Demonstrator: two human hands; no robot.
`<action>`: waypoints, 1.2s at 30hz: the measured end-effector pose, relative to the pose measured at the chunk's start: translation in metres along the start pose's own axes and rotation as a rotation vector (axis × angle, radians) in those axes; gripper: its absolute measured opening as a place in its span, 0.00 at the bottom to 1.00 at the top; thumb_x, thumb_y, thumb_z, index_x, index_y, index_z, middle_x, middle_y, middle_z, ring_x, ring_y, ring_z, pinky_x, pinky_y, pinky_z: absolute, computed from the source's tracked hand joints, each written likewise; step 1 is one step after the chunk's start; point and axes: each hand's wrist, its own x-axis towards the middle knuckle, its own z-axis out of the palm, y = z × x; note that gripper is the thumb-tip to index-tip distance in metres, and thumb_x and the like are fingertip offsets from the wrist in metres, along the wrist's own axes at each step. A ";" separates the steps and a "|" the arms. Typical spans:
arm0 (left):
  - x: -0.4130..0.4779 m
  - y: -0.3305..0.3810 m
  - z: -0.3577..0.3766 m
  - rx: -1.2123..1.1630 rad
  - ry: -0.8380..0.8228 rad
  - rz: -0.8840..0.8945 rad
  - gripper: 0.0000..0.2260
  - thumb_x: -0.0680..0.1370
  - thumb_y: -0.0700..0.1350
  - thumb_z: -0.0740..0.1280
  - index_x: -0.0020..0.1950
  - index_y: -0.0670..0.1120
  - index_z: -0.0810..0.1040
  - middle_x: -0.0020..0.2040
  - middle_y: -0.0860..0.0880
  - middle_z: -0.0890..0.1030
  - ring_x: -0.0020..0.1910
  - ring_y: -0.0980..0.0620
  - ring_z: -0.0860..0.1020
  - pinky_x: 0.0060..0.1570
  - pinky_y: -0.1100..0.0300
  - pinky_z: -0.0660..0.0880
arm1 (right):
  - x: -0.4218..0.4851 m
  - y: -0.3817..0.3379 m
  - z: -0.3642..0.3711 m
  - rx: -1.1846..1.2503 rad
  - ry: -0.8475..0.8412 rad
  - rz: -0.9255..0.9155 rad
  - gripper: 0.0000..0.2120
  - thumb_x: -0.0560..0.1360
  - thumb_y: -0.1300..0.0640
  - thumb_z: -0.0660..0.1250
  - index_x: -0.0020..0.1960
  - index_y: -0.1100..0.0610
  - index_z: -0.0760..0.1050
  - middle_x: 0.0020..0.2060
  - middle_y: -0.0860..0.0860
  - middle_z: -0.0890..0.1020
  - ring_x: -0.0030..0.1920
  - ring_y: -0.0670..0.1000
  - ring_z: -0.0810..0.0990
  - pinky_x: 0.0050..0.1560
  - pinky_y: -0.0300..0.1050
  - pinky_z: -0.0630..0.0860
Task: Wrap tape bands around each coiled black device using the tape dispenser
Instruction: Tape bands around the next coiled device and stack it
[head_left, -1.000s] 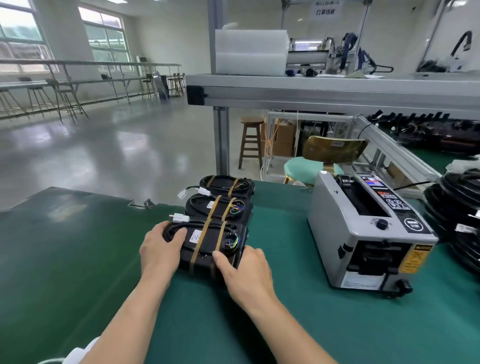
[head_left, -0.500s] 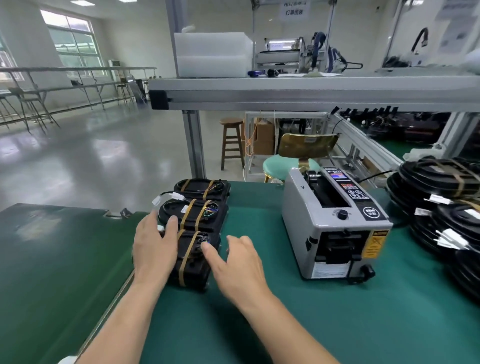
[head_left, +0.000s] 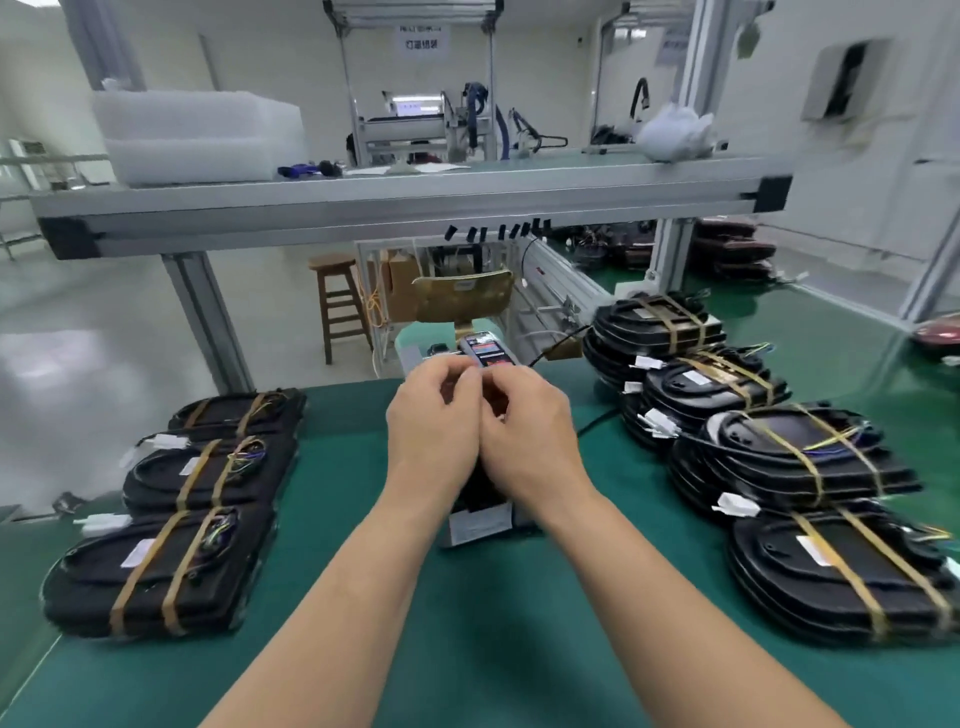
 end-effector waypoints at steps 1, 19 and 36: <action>-0.001 0.004 0.013 -0.028 -0.039 -0.007 0.08 0.78 0.41 0.65 0.48 0.52 0.81 0.47 0.55 0.83 0.49 0.55 0.81 0.55 0.54 0.77 | 0.003 0.007 -0.012 -0.010 0.022 0.018 0.08 0.77 0.59 0.64 0.49 0.53 0.82 0.44 0.47 0.82 0.45 0.48 0.76 0.45 0.41 0.69; 0.110 0.001 0.224 -0.253 -0.277 -0.680 0.09 0.81 0.46 0.65 0.45 0.43 0.69 0.39 0.48 0.70 0.38 0.49 0.70 0.41 0.59 0.69 | 0.158 0.218 -0.162 -0.436 0.200 0.433 0.16 0.79 0.57 0.62 0.66 0.57 0.76 0.63 0.57 0.76 0.65 0.60 0.72 0.61 0.51 0.72; 0.143 -0.004 0.267 -0.395 -0.248 -0.653 0.08 0.78 0.39 0.69 0.56 0.44 0.74 0.44 0.47 0.81 0.38 0.52 0.79 0.29 0.61 0.71 | 0.192 0.230 -0.175 -0.258 0.060 0.598 0.15 0.77 0.49 0.65 0.56 0.59 0.73 0.50 0.58 0.79 0.43 0.52 0.77 0.50 0.51 0.77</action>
